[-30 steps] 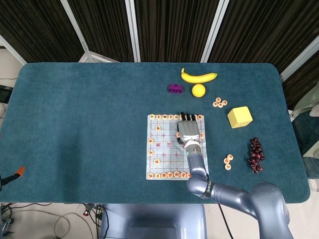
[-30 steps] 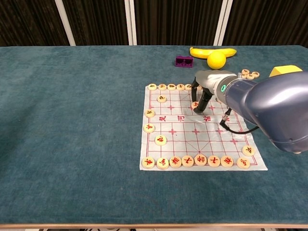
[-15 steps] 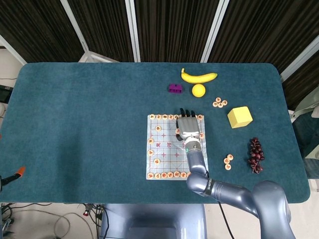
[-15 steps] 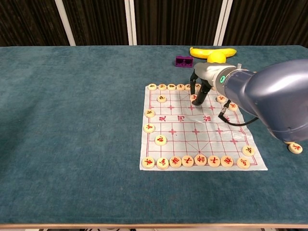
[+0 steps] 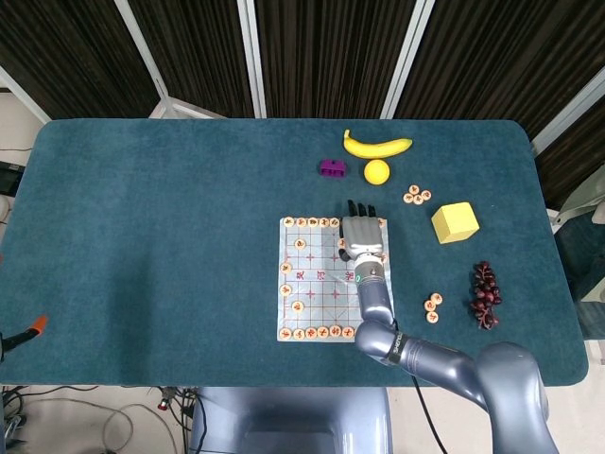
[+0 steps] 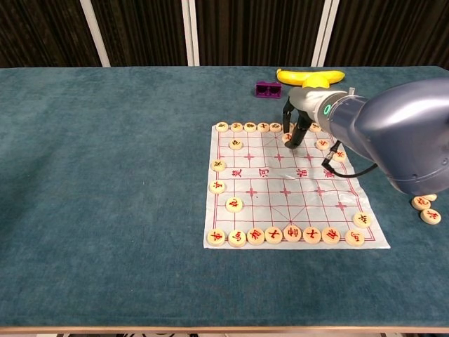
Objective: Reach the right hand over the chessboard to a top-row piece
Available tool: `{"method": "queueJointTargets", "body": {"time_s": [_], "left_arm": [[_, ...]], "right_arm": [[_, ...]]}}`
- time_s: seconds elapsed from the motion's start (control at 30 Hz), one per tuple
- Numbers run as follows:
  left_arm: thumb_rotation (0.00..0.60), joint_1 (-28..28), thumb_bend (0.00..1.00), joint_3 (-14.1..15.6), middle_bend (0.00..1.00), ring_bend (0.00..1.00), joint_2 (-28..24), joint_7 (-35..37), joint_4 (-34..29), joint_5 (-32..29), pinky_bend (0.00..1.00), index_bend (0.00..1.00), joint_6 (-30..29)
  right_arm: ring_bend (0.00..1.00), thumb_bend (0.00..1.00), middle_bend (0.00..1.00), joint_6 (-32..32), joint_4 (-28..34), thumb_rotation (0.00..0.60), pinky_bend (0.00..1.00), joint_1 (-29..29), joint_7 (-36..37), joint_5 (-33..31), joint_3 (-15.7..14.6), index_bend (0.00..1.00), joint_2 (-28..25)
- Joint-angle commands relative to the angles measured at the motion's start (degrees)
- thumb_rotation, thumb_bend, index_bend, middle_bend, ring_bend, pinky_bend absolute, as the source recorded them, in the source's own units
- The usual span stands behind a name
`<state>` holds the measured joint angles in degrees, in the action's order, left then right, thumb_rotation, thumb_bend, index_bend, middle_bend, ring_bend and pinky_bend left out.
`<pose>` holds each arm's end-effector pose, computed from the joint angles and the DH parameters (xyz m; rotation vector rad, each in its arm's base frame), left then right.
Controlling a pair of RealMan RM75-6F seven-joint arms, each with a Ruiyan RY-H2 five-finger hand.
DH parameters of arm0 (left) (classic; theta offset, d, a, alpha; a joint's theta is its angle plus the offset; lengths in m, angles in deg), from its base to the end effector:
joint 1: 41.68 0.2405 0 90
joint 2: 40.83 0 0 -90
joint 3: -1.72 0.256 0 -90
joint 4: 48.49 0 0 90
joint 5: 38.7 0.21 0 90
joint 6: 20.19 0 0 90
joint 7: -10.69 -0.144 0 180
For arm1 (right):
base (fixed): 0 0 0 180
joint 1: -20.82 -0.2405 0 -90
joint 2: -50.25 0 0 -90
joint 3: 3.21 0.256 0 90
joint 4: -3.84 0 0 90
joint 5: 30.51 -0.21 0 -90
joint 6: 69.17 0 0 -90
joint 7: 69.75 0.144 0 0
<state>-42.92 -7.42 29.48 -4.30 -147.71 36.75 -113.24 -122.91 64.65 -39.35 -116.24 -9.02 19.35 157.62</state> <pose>-0.3012 0.1766 0.1576 -1.0799 -0.8510 -0.8391 -0.1067 -0.4231 -0.0722 1.5787 -1.1064 0.6051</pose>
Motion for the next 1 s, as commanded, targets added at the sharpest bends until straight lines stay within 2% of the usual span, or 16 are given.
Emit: {"method": "queueJointTargets", "body": {"time_s": [0.03, 0.7, 1.0], "left_arm": [[0.6, 0.0, 0.04, 0.0, 0.0, 0.0, 0.0, -0.1, 0.0, 0.0, 0.07, 0.05, -0.1], [0.6, 0.1, 0.04, -0.1, 0.0, 0.0, -0.2, 0.3, -0.1, -0.2, 0.07, 0.05, -0.1], [0.6, 0.1, 0.04, -0.1, 0.0, 0.0, -0.3, 0.4, -0.2, -0.2, 0.07, 0.05, -0.2]], "right_arm": [[0.04, 0.41, 0.0, 0.2, -0.4, 0.6, 0.07, -0.1, 0.3, 0.4, -0.2, 0.51, 0.4], [0.04, 0.41, 0.0, 1.3, -5.5, 0.6, 0.07, -0.3, 2.5, 2.4, 0.2, 0.51, 3.7], [0.04, 0.41, 0.0, 1.6, -6.1, 0.6, 0.07, -0.4, 2.0, 2.3, 0.4, 0.45, 4.4]]}}
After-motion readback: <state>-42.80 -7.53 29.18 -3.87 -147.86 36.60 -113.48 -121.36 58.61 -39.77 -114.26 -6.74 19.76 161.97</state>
